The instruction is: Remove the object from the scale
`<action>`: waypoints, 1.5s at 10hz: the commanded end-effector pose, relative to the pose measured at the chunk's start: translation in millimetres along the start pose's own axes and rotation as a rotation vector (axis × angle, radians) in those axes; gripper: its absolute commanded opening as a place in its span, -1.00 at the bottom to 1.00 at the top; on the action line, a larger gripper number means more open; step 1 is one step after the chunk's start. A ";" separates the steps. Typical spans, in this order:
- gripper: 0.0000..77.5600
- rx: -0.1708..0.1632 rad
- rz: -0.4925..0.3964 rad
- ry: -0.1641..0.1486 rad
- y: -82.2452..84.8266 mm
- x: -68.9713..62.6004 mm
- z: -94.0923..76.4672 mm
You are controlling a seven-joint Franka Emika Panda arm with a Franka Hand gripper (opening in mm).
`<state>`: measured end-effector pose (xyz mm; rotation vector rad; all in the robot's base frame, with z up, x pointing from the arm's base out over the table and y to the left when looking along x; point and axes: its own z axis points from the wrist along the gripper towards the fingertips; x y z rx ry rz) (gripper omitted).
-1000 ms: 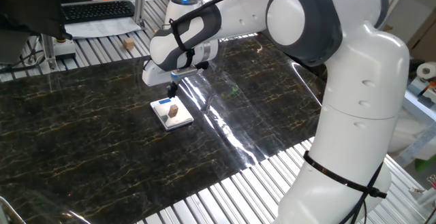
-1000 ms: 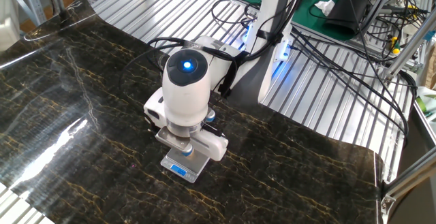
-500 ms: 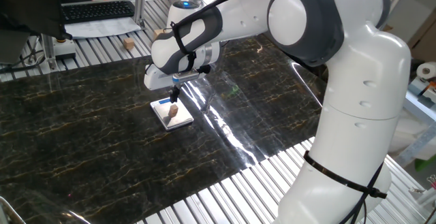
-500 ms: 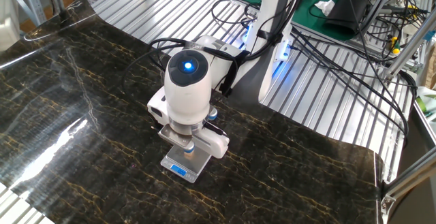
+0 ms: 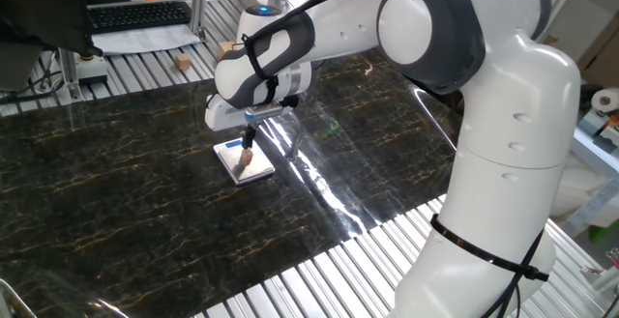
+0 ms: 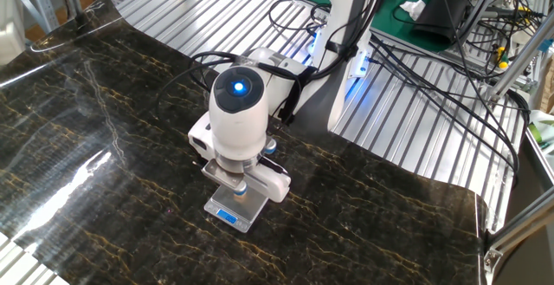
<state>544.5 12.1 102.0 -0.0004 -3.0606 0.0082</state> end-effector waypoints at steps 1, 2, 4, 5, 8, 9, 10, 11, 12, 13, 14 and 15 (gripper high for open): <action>-1.00 0.001 0.002 -0.002 -0.6 1.9 -0.2; -1.00 0.002 0.005 -0.001 -0.7 1.9 -0.1; -1.00 0.004 0.006 -0.001 -0.9 2.6 0.7; -1.00 0.004 0.006 -0.001 -1.0 2.6 1.3; -1.00 0.002 0.005 -0.001 -1.0 2.4 3.8; -1.00 0.001 0.005 -0.001 -1.0 2.4 3.8; -1.00 -0.001 0.001 -0.001 -1.0 2.4 3.8; -1.00 -0.002 0.002 -0.001 -1.0 2.4 3.7; -1.00 -0.003 0.004 -0.002 -1.0 2.4 3.7; -1.00 -0.006 0.009 -0.002 -1.0 2.4 3.7; -1.00 -0.010 0.010 -0.005 -1.0 2.4 3.7; -1.00 -0.014 0.012 -0.007 -1.0 2.4 3.7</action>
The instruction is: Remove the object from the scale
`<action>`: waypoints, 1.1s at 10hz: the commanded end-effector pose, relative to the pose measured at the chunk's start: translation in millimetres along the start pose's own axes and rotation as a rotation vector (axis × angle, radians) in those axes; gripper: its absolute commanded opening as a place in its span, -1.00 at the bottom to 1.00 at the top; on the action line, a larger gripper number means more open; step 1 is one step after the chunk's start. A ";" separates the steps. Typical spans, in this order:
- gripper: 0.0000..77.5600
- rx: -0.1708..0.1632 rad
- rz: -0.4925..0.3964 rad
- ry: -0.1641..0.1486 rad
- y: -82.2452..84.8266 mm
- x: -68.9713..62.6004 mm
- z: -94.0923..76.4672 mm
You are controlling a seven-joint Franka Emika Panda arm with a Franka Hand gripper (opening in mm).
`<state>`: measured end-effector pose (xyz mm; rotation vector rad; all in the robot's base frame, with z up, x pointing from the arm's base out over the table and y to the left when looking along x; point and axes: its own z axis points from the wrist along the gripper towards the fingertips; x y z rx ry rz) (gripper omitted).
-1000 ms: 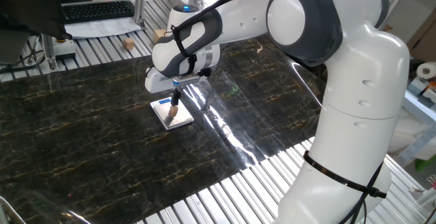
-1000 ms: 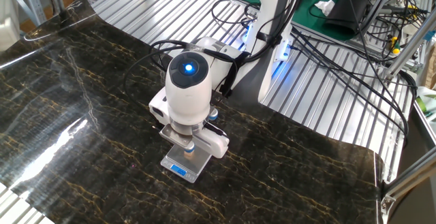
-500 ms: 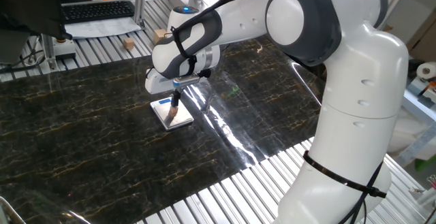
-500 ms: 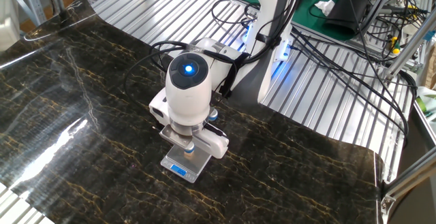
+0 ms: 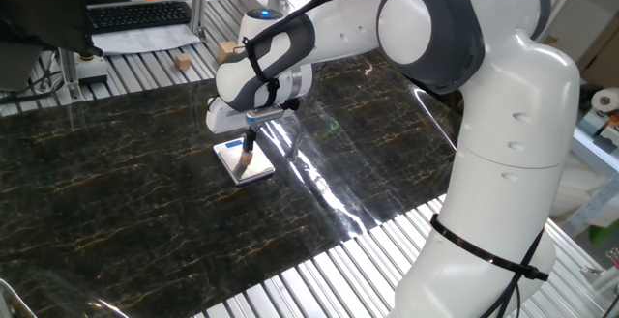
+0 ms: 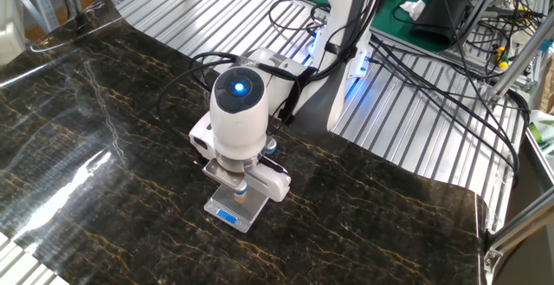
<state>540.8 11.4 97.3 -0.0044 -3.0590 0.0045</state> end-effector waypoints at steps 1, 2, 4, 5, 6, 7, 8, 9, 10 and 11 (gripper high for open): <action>-1.00 -0.020 0.008 -0.009 -0.4 -0.9 -1.3; -1.00 -0.020 0.008 -0.009 -0.4 -0.9 -1.3; 1.00 -0.020 0.008 -0.009 -0.4 -0.9 -1.3; 1.00 -0.020 0.008 -0.009 -0.4 -0.9 -1.3; 1.00 -0.020 0.008 -0.009 -0.4 -0.9 -1.3; 1.00 -0.020 0.008 -0.009 -0.4 -0.9 -1.3; 1.00 -0.020 0.008 -0.009 -0.4 -0.9 -1.3; 1.00 -0.020 0.008 -0.009 -0.4 -0.9 -1.3; 1.00 -0.020 0.008 -0.009 -0.4 -0.9 -1.3; 1.00 -0.020 0.008 -0.009 -0.4 -0.9 -1.3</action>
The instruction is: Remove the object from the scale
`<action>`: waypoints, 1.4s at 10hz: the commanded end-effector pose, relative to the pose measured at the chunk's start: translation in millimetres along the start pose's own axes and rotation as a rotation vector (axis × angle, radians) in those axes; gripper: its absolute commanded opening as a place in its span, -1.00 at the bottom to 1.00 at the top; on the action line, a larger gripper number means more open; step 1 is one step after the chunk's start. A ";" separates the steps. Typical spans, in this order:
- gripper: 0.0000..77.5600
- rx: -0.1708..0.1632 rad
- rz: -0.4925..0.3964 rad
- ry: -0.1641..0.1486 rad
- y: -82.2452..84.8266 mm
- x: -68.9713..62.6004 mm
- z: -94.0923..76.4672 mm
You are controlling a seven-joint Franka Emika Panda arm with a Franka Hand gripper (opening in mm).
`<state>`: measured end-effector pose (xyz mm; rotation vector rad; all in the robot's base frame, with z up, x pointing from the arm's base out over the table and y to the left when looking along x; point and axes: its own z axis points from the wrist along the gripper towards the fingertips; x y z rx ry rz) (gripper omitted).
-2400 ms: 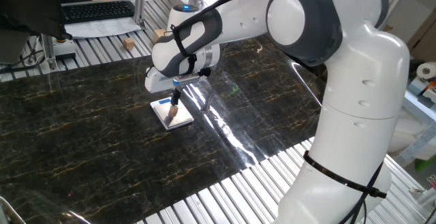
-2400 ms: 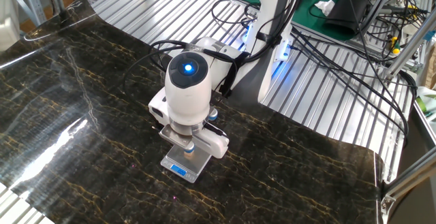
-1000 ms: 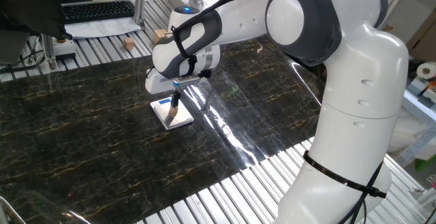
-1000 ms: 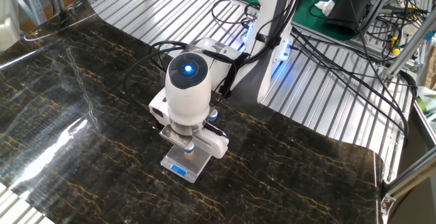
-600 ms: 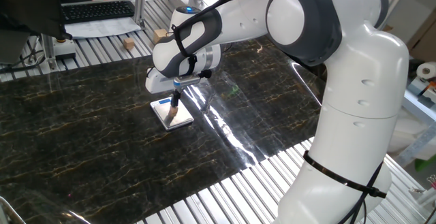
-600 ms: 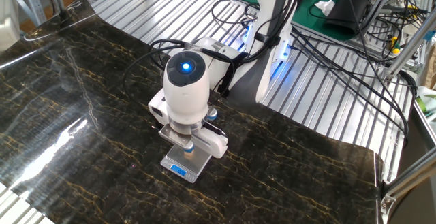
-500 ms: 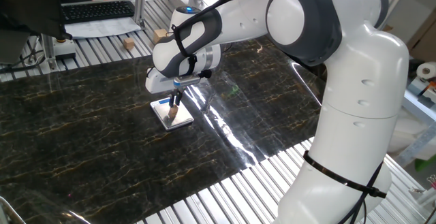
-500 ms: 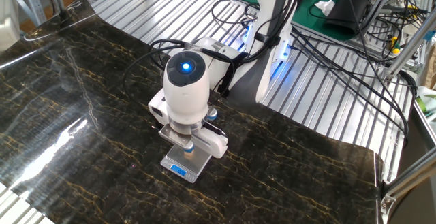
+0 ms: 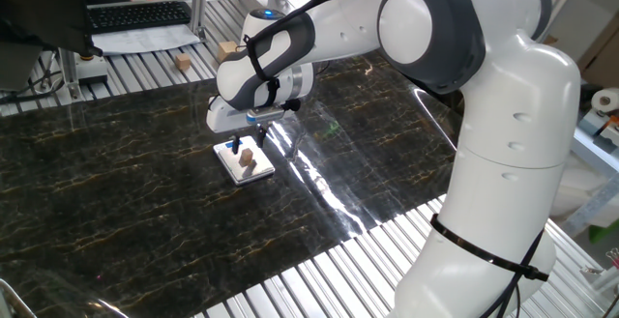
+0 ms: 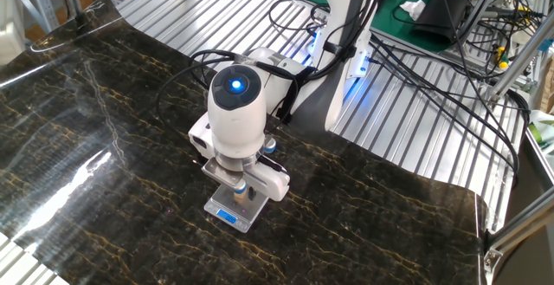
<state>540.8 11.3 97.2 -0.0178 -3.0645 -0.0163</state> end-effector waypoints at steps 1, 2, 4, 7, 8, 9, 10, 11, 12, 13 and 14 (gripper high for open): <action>1.00 -0.007 0.000 -0.004 -0.2 -0.9 -1.4; 1.00 -0.007 0.000 -0.004 -0.2 -0.9 -1.4; 1.00 -0.007 0.000 -0.004 -0.2 -0.9 -1.4; 1.00 -0.007 -0.002 -0.004 -0.3 -1.1 0.5; 1.00 -0.007 -0.002 -0.004 -0.3 -1.1 1.0; 1.00 -0.007 -0.003 -0.004 -0.3 -1.1 1.1; 1.00 -0.007 -0.003 -0.004 -0.3 -1.2 1.3; 1.00 -0.007 -0.003 -0.004 -0.3 -1.2 1.3; 1.00 -0.003 -0.007 -0.003 -0.5 -1.4 3.9; 1.00 -0.003 -0.012 -0.004 -0.6 -1.7 6.9; 1.00 -0.003 -0.015 -0.004 -0.7 -1.8 8.6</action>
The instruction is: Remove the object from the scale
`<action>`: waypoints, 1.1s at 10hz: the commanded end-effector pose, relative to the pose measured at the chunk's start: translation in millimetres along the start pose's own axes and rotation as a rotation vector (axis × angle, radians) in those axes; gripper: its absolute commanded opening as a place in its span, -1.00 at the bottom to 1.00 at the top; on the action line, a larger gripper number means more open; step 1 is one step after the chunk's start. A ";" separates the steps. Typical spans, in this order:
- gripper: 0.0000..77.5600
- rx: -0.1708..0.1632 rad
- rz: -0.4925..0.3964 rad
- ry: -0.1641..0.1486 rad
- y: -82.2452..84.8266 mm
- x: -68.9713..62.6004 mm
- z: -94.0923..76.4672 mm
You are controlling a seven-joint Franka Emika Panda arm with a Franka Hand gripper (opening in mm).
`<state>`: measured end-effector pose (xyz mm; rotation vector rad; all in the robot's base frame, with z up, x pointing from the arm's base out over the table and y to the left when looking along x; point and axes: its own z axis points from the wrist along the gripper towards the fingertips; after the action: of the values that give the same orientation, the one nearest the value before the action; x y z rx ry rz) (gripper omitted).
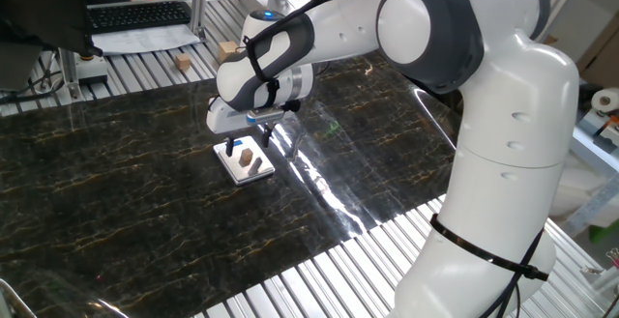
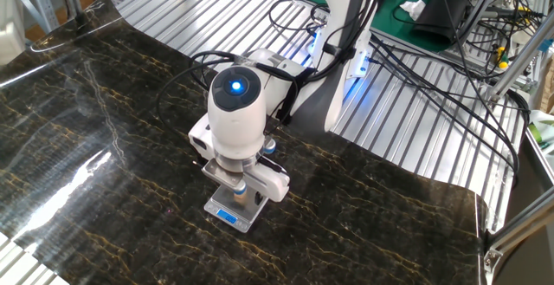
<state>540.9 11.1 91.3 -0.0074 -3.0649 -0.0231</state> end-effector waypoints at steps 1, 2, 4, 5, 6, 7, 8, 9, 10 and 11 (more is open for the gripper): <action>1.00 0.001 -0.010 -0.004 -0.5 -1.3 2.8; 1.00 0.001 -0.010 -0.004 -0.3 -1.2 2.8; 1.00 0.002 -0.011 -0.003 -0.5 -1.4 4.9; 1.00 0.003 -0.009 -0.004 -0.6 -1.5 6.2; 1.00 0.005 -0.008 -0.004 -0.7 -1.5 6.3; 1.00 0.012 -0.002 -0.007 -0.6 -1.5 6.3; 1.00 0.012 -0.002 -0.007 -0.6 -1.5 6.3; 1.00 0.014 0.001 -0.009 -0.5 -1.5 6.2; 1.00 0.015 0.001 -0.010 -0.5 -1.5 6.2; 1.00 0.017 0.002 -0.010 -0.5 -1.5 6.2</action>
<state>540.5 10.8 83.4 -0.0068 -3.0699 -0.0016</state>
